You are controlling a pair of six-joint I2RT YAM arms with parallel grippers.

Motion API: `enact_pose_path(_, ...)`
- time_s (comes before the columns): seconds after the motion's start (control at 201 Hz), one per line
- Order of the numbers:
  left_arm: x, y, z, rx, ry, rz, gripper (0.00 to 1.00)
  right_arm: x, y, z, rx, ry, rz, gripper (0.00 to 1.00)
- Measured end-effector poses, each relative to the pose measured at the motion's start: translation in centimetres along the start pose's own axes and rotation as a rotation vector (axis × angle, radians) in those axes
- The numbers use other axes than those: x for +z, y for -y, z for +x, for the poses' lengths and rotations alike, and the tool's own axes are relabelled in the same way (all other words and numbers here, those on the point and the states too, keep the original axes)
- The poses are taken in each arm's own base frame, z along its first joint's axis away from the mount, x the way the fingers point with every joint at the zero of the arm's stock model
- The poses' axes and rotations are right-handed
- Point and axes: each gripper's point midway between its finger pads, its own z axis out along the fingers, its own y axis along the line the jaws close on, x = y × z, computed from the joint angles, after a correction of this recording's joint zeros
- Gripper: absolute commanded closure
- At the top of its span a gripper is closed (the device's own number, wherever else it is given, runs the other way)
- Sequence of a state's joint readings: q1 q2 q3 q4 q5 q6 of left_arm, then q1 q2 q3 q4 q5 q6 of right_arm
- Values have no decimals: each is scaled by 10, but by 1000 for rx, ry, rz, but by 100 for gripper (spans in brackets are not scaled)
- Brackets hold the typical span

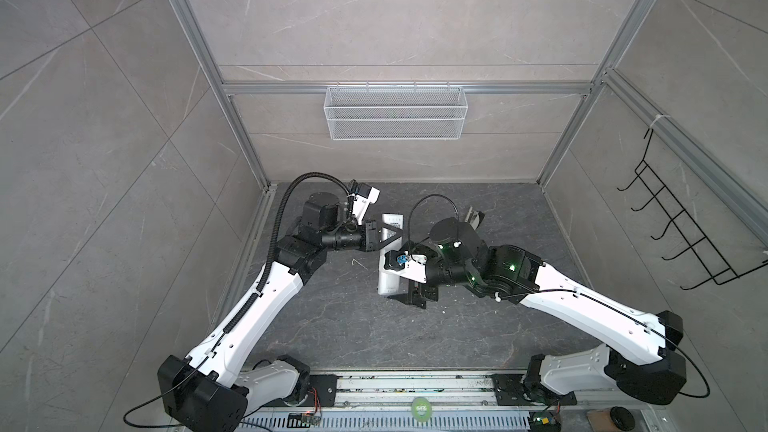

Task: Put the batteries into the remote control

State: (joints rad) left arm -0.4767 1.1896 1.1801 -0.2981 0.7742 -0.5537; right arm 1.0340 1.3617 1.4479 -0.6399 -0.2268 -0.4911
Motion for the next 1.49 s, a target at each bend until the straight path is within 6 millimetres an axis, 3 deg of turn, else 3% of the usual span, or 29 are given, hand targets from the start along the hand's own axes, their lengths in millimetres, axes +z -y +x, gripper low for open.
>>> enact_pose_path(0.289,-1,-2,-3,-10,14,-4,100,4,3,1,-21,-25,32,14)
enact_pose_path(0.563,-1,-7,-2,-36,13,-12,100,9,4,4,-35,-49,52,21)
enact_pose_path(0.966,-1,-14,2,-58,7,-20,100,16,0,8,-39,-75,47,19)
enact_pose_path(1.27,-2,-21,7,-87,-7,-32,100,22,3,12,-43,-99,67,39)
enact_pose_path(1.494,-3,-23,9,-104,-17,-31,100,21,3,11,-43,-98,67,45)
